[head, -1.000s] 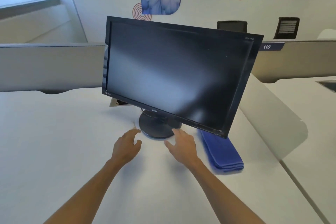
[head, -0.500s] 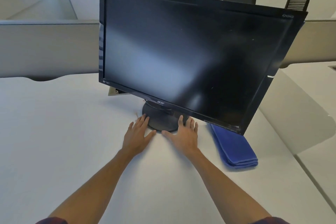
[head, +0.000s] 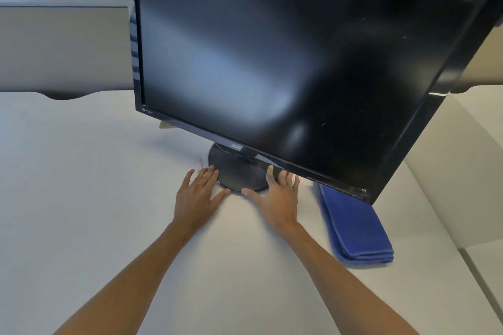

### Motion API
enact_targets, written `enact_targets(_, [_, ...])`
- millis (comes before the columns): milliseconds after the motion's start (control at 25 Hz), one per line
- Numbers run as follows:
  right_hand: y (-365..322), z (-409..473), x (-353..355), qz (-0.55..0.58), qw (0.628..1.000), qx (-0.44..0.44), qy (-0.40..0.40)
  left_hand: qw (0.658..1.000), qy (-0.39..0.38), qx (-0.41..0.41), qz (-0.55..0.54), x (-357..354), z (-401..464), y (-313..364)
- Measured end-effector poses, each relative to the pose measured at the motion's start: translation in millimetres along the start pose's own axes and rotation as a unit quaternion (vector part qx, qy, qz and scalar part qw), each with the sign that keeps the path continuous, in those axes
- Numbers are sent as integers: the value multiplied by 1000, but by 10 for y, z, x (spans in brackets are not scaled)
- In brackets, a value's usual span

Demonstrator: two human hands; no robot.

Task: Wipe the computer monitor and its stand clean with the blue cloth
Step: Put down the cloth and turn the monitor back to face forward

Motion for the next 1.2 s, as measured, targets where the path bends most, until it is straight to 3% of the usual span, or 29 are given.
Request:
enact_targets(480, [38, 337, 159, -35, 995, 68, -66, 996, 46, 78, -17, -20, -72, 124])
enact_targets(960, [92, 527, 272, -25, 988, 83, -129, 994, 95, -31, -48, 2, -27, 65])
enact_targets(1200, [162, 674, 289, -24, 985, 96, -142, 989, 140, -33, -32, 109, -17, 127])
Point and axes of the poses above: each hand's wrist, its own z-axis towards the middle knuckle, its own x-axis out of the back of the hand, y = z × x, the point moved 6 cm from there along z, towards the middle knuckle, and after that the axes turned 14 degrees about -y, right-handed, at the moved point
